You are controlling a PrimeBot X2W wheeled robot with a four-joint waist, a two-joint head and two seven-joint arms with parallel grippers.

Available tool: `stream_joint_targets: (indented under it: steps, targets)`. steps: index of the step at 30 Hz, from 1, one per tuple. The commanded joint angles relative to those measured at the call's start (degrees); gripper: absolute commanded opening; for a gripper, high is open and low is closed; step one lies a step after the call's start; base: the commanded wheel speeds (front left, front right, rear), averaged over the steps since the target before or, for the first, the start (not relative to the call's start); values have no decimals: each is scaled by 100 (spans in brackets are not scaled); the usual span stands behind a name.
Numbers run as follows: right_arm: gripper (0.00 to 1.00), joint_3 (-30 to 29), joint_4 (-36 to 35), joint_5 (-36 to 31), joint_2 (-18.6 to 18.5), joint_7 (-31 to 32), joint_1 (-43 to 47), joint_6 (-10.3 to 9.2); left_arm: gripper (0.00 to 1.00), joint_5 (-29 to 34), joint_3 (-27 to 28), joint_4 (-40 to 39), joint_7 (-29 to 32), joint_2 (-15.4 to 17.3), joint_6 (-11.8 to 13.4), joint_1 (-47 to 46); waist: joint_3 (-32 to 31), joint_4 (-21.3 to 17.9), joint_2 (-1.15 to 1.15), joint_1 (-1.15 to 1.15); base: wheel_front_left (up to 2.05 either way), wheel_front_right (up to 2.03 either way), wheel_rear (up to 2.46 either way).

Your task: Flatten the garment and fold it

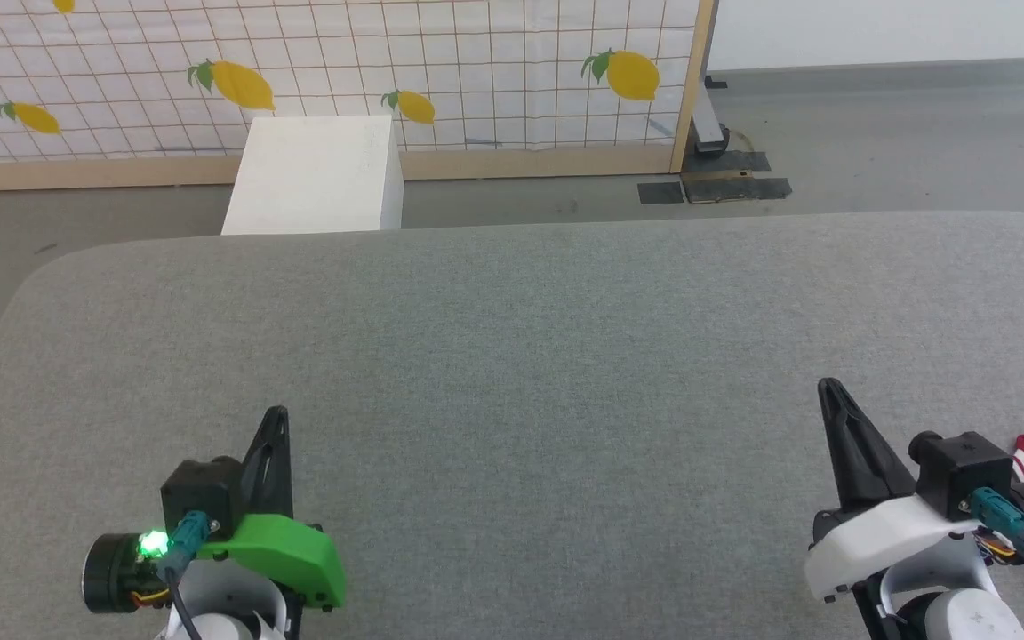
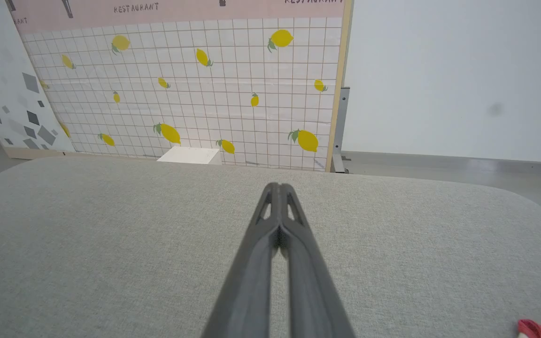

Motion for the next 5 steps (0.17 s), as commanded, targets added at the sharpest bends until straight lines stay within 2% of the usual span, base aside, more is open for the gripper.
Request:
stream_joint_targets:
  steps: [1, 5]
  targets:
    - [0, 11, -53, -73, 1, 37, 86, -7, 0, 119, 21, -47, 24, -35, 32, 41, -3, 1, 0, 0, 0, 0, 0]
    - [0, 15, -86, -125, 1, 83, 90, -7, 0, 165, 37, -79, 70, -47, 34, 45, -10, 3, 0, 0, 0, 0, 0]
